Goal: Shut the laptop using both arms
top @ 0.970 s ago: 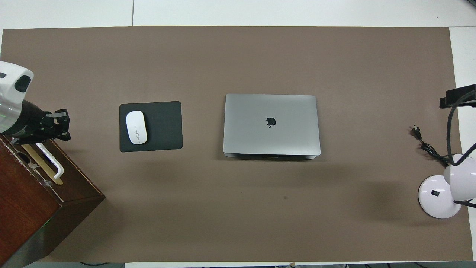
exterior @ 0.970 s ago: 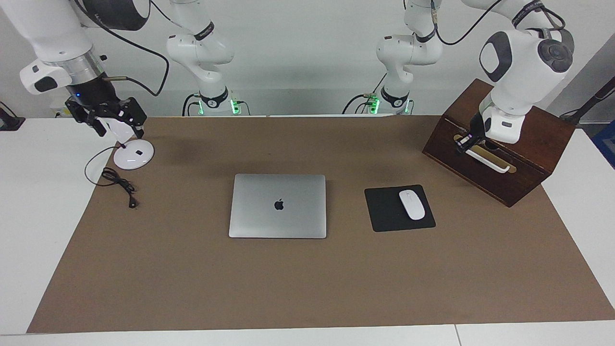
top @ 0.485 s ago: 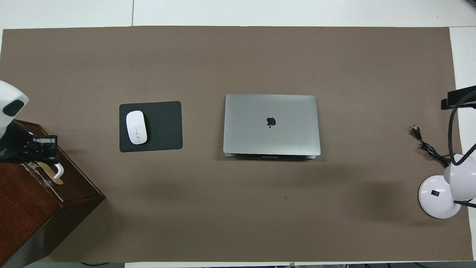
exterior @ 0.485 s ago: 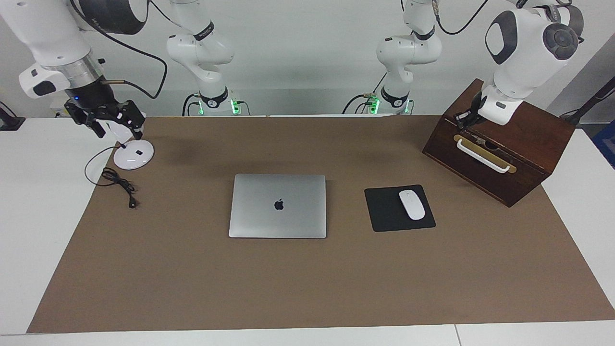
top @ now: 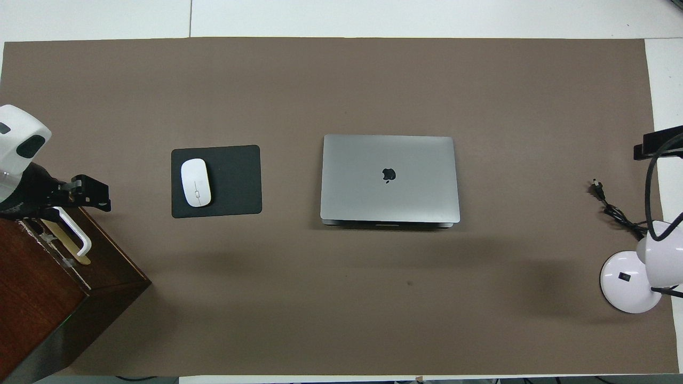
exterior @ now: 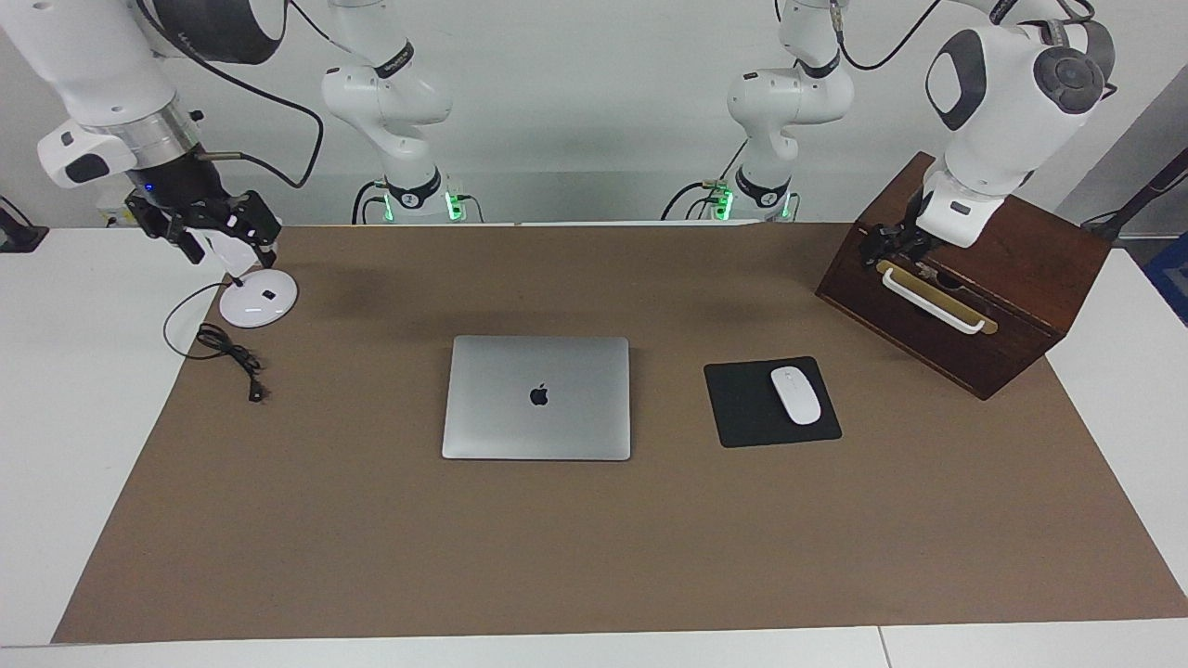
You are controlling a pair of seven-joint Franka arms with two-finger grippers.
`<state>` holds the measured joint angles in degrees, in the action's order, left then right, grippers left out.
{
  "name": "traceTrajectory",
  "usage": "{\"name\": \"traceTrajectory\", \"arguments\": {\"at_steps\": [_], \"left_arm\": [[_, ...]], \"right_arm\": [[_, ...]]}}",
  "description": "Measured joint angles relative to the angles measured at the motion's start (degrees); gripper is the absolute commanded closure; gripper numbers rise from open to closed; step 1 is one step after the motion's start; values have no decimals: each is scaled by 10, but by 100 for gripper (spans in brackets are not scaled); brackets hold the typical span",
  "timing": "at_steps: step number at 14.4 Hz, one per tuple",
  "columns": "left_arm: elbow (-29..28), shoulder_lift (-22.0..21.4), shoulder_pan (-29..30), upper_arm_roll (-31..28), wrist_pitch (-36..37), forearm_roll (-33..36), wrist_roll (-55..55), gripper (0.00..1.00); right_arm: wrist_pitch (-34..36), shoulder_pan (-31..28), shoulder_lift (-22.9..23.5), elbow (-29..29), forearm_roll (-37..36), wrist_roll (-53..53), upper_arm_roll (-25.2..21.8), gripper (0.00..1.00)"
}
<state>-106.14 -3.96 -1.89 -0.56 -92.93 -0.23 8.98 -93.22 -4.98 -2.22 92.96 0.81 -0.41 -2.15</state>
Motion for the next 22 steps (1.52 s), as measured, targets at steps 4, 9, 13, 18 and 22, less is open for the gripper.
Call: {"name": "traceTrajectory", "arguments": {"at_steps": [4,9,13,18,22], "left_arm": [[0,29,0,1,-30,0,-4,0],[38,37,-13,10,-4,0,-4,0],[48,37,-16,14,2,0,-4,0],[78,32,-16,17,5,0,-4,0],[78,32,-16,17,5,0,-4,0]], "right_arm": [[26,0,-10,-2,0,0,1,0],[48,0,-11,-2,0,-1,10,0],[55,0,-11,-2,0,-1,12,0],[61,0,-11,-2,0,-1,12,0],[64,0,-12,-2,0,-1,12,0]]}}
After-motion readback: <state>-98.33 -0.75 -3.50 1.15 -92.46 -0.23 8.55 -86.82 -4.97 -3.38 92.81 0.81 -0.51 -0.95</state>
